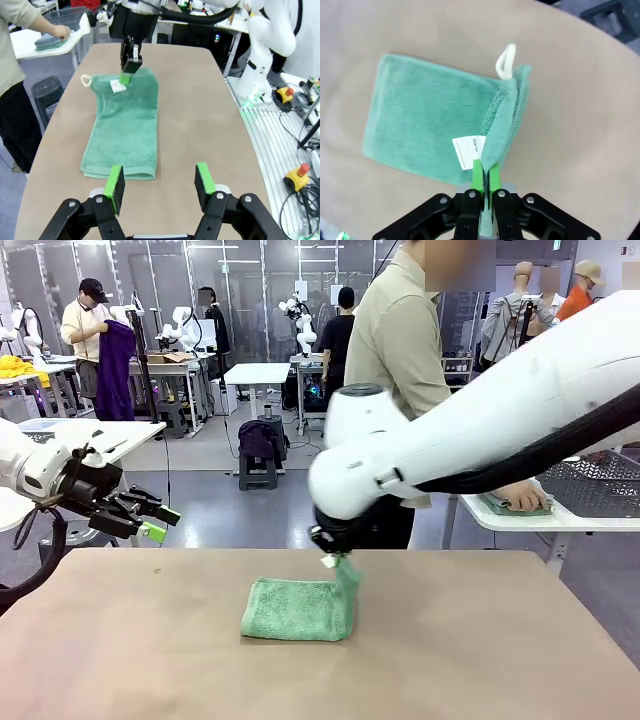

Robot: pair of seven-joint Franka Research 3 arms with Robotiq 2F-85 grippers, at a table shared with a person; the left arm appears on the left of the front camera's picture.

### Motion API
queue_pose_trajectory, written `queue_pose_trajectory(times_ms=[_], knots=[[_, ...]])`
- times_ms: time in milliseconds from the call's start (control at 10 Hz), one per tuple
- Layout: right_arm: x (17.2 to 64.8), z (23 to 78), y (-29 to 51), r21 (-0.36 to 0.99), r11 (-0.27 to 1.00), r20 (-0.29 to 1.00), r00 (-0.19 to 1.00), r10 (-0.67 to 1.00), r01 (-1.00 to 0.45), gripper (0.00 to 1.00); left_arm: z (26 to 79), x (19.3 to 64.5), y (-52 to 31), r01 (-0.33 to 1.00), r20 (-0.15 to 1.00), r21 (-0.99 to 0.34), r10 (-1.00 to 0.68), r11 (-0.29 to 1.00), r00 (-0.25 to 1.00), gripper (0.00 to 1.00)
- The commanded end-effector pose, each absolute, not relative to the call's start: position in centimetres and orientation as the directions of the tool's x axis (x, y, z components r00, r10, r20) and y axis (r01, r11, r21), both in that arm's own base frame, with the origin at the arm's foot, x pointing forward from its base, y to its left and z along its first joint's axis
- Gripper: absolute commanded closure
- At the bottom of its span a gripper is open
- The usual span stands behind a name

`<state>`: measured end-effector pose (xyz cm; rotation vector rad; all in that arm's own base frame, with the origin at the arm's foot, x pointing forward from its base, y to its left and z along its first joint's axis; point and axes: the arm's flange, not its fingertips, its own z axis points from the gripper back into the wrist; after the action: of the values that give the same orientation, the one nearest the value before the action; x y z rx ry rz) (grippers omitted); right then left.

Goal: Fold the towels and place them in the basket.
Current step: When a person lays out a Towel with hook on the table, fold it in half twice.

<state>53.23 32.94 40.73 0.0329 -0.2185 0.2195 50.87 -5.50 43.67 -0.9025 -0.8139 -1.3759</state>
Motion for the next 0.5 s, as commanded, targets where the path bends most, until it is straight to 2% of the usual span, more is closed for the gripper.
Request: queue_pose_trajectory(times_ms=[0,400], knots=[[55.5,39.0,38.0,-0.013,0.980,0.183,0.963,0.196,-0.197,1.00,43.9,50.7,-5.4,0.999,0.894,-0.050,-0.446,-0.013,0.039,0.28],[56.6,34.5,43.9,-0.022,0.992,0.226,0.966,0.128,-0.127,1.00,43.9,50.7,-5.4,0.999,0.894,-0.050,-0.446,-0.013,0.039,0.28]])
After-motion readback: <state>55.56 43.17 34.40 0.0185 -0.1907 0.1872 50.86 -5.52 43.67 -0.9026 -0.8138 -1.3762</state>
